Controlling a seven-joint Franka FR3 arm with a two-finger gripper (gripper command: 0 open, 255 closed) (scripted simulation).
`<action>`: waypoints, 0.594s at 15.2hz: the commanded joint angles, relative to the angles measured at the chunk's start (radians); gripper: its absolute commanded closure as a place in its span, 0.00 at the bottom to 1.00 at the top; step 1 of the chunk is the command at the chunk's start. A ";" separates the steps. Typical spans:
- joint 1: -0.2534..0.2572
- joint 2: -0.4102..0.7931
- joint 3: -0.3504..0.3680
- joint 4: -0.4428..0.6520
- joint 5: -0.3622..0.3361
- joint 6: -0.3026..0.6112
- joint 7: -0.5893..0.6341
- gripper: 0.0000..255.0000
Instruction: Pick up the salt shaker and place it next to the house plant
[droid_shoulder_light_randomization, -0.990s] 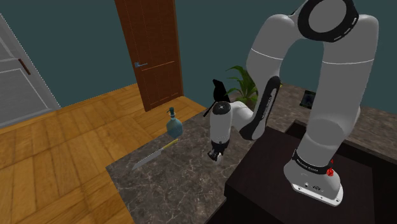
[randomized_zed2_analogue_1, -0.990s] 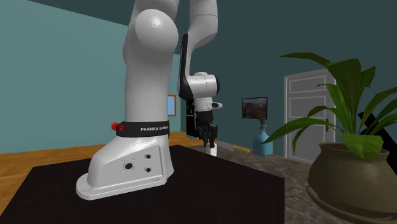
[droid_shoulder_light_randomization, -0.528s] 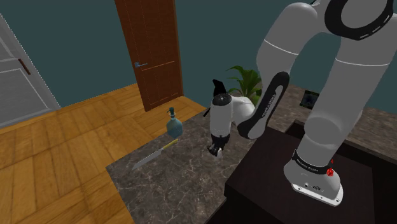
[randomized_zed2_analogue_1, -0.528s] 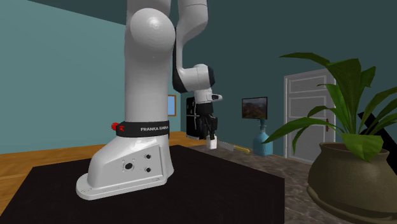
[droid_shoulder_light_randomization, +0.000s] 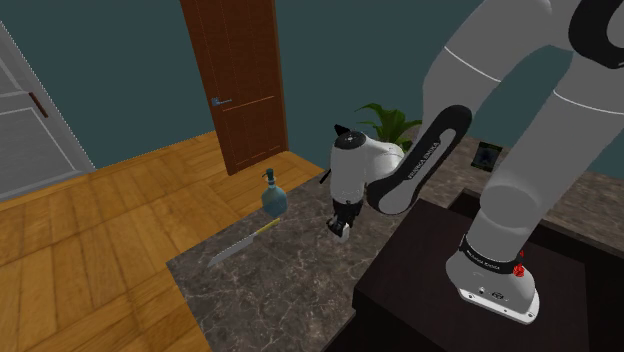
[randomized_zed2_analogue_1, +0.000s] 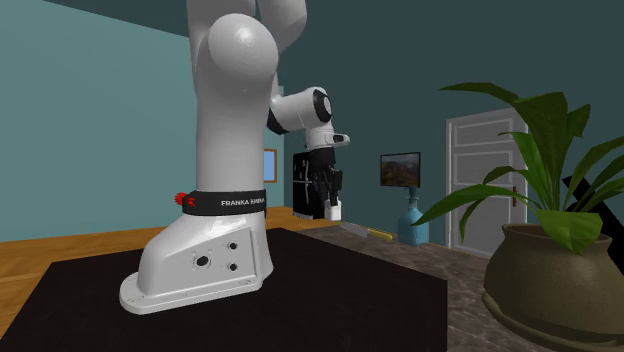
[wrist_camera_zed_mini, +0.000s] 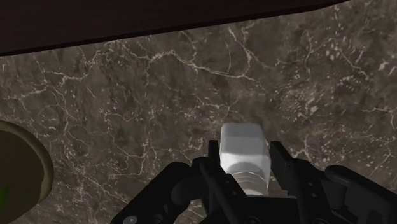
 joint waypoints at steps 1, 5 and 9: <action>0.024 -0.038 -0.010 0.003 0.064 -0.033 -0.047 1.00; 0.067 -0.112 -0.039 0.009 0.149 -0.103 -0.115 1.00; 0.100 -0.178 -0.066 0.021 0.202 -0.174 -0.161 1.00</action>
